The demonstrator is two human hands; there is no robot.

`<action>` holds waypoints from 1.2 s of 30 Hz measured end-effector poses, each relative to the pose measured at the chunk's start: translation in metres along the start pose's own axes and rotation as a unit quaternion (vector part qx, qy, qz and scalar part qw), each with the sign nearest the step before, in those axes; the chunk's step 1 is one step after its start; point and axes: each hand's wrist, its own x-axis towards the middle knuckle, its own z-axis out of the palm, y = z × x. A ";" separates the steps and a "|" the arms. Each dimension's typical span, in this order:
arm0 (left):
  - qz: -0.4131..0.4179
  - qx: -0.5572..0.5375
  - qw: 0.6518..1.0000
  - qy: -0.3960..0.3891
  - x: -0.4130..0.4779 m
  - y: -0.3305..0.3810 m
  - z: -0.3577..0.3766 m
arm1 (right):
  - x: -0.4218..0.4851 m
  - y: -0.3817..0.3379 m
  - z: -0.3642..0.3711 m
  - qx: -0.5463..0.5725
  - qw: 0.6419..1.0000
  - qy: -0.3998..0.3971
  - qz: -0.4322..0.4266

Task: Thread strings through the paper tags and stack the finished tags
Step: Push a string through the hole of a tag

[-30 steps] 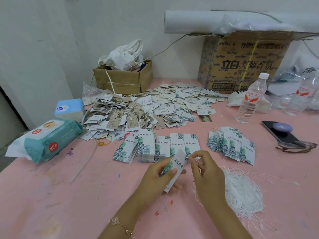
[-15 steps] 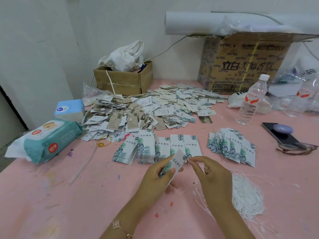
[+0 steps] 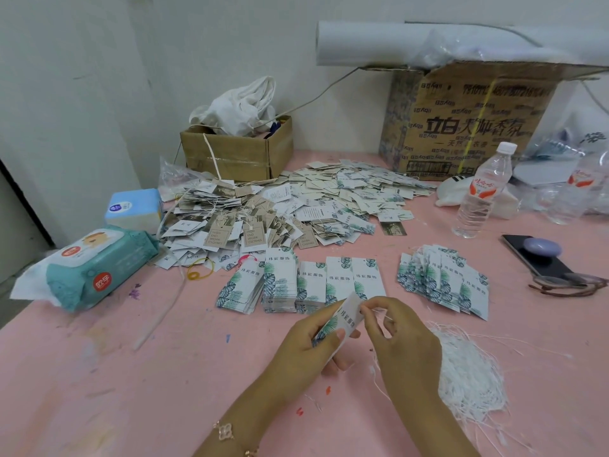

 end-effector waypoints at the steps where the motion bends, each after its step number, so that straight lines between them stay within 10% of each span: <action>1: 0.003 0.002 1.000 0.001 0.000 0.000 0.000 | 0.000 0.001 0.001 -0.014 1.000 0.005 -0.010; 28: -0.042 -0.134 0.990 -0.001 -0.001 -0.002 0.004 | 0.002 0.002 -0.003 0.003 0.997 0.004 -0.073; 36: 0.006 -0.065 0.997 -0.029 -0.003 0.003 0.001 | 0.010 -0.001 -0.004 0.292 0.931 -0.087 0.201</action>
